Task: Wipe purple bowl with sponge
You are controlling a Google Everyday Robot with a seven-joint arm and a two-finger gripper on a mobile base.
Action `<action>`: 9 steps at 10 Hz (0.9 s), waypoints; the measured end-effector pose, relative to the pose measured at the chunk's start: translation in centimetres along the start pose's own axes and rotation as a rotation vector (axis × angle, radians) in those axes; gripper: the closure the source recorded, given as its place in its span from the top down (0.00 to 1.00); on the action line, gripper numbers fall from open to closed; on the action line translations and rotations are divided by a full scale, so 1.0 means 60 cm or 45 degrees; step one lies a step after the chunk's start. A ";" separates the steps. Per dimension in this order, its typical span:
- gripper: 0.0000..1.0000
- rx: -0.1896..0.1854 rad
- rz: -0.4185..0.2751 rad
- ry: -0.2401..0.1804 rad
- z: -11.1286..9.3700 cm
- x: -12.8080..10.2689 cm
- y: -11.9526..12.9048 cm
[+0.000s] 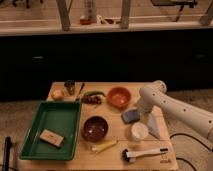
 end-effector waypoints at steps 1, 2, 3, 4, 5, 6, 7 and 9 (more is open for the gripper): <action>0.80 -0.012 -0.010 0.000 0.003 -0.004 -0.003; 0.80 -0.026 -0.021 -0.001 0.007 -0.010 -0.007; 0.80 -0.042 -0.029 -0.001 0.012 -0.015 -0.010; 0.80 -0.052 -0.036 -0.003 0.014 -0.020 -0.013; 0.79 -0.063 -0.043 -0.004 0.016 -0.024 -0.013; 0.75 -0.066 -0.046 -0.006 0.018 -0.029 -0.013; 0.62 -0.070 -0.049 -0.012 0.019 -0.036 -0.012; 0.44 -0.074 -0.050 -0.023 0.020 -0.045 -0.011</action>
